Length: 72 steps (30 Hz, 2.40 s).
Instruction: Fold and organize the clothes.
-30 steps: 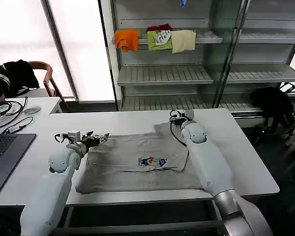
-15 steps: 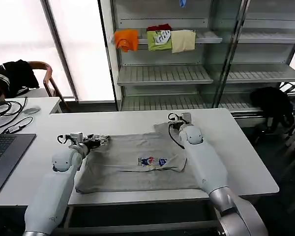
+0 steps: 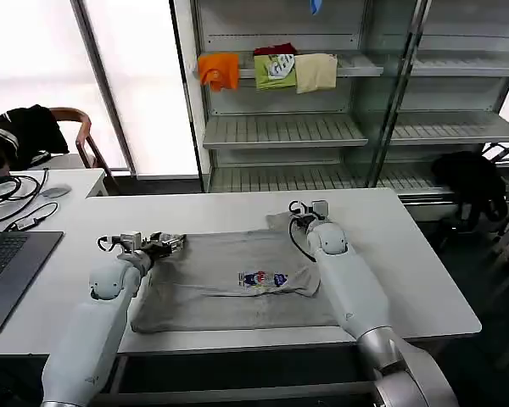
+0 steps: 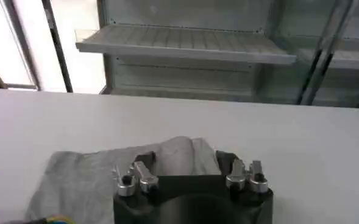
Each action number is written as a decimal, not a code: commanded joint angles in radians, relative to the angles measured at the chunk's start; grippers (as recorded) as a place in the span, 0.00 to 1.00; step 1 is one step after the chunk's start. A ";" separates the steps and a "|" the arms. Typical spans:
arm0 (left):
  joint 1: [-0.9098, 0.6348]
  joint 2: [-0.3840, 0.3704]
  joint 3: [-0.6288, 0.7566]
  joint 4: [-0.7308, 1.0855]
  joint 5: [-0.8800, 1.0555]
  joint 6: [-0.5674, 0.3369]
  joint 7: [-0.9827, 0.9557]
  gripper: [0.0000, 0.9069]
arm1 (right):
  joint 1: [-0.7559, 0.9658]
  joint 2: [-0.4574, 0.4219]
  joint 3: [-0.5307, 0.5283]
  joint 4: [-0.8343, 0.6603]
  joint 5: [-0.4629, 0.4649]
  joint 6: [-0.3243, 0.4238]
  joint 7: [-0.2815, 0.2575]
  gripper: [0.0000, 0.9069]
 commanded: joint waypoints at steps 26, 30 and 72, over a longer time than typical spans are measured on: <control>0.050 -0.001 -0.022 -0.163 -0.051 -0.028 -0.025 0.01 | -0.130 -0.051 0.022 0.305 0.109 -0.017 0.005 0.00; 0.058 0.014 -0.024 -0.207 -0.066 -0.032 -0.028 0.01 | -0.147 -0.051 0.030 0.392 0.115 -0.016 0.006 0.00; 0.435 0.073 -0.096 -0.552 0.009 -0.039 -0.015 0.01 | -0.662 -0.248 0.117 0.970 0.175 -0.040 0.099 0.00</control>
